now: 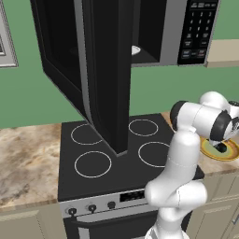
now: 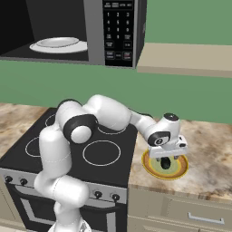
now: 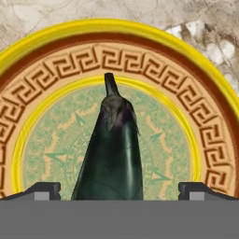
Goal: Pick the eggplant from the counter and place it in the microwave. Then turn on the microwave.
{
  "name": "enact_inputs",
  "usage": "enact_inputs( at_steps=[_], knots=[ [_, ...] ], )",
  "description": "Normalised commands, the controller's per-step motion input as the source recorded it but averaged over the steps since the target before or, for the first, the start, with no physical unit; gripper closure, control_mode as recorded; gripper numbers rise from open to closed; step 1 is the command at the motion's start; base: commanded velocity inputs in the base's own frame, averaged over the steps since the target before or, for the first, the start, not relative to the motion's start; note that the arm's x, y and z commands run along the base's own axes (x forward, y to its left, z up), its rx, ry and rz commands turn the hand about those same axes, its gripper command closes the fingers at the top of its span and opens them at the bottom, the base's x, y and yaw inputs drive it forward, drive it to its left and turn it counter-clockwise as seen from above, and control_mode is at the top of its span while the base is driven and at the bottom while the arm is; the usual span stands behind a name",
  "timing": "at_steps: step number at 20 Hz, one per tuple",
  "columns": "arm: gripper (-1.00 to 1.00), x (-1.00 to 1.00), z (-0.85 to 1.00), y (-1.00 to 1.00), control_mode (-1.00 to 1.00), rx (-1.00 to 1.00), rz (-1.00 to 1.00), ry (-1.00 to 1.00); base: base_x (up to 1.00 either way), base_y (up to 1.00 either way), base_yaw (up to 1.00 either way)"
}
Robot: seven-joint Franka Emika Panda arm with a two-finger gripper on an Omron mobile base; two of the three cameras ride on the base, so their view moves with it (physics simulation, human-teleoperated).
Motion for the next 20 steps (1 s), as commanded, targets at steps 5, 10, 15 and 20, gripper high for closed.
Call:
enact_inputs(
  at_steps=[5,10,15,20],
  knots=[
    [-1.00,0.06,-0.15,0.00,-1.00,0.00,0.00,0.00,0.00,0.00,0.00],
    [-1.00,0.04,-0.15,-0.04,-1.00,0.00,0.00,0.00,0.00,0.00,0.00],
    [-1.00,0.04,-0.15,-0.04,-1.00,0.00,0.00,0.00,0.00,0.00,0.00],
    [-1.00,0.07,-0.15,-0.04,-1.00,0.00,0.00,0.00,0.00,0.00,0.00]
  ],
)
